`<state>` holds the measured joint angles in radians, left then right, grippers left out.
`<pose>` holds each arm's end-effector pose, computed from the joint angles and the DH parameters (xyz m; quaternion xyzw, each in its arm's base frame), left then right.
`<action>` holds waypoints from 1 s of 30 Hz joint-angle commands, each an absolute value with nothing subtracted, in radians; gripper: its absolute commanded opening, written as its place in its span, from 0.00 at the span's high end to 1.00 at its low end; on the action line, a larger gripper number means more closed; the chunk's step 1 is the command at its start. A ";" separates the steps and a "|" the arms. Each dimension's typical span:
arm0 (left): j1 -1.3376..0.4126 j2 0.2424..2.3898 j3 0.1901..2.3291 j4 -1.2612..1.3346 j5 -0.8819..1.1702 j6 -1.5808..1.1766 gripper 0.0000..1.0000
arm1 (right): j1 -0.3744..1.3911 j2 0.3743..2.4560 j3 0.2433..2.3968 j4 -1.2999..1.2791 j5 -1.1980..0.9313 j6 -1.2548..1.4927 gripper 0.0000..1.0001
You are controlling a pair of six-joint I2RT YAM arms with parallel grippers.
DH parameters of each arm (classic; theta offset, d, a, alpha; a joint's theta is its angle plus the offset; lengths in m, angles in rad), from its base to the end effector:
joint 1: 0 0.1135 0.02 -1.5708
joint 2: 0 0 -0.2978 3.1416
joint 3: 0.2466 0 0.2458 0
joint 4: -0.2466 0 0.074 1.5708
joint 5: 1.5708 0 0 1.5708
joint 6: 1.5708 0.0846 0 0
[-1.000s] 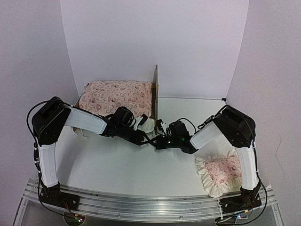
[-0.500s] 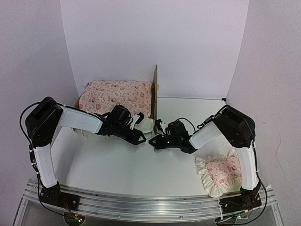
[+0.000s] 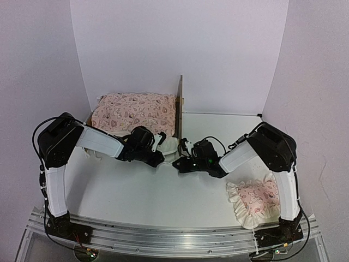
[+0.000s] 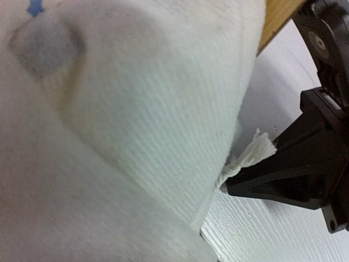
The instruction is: Set up the pet bed
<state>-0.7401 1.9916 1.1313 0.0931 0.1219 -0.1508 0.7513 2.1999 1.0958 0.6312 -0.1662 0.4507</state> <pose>0.3300 -0.3153 0.1341 0.2896 0.8721 -0.2188 0.3281 0.3531 0.3489 0.0967 -0.1701 0.8341 0.3524 0.3888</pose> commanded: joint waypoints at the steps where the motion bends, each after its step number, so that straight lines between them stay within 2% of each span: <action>1: -0.733 1.989 1.165 0.147 0.116 -0.134 0.97 | 0.742 2.112 1.136 0.673 -0.110 0.482 1.00; 3: -0.733 1.979 1.163 0.139 0.129 -0.136 1.00 | 0.744 2.096 1.126 0.673 -0.103 0.484 1.00; 10: -0.734 1.962 1.145 0.130 0.164 -0.174 1.00 | 0.748 2.112 1.115 0.683 -0.075 0.532 1.00; 23: -0.733 1.928 1.123 0.155 0.227 -0.193 1.00 | 0.751 2.220 1.231 0.684 -0.066 0.566 0.96; 30: -0.730 1.904 1.097 0.143 0.243 -0.219 1.00 | 0.788 2.234 1.236 0.684 0.024 0.533 1.00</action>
<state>-0.7383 1.9653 1.1088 0.1225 0.2175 -0.1910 0.7943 2.2069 1.1665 0.6580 -0.0880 0.5011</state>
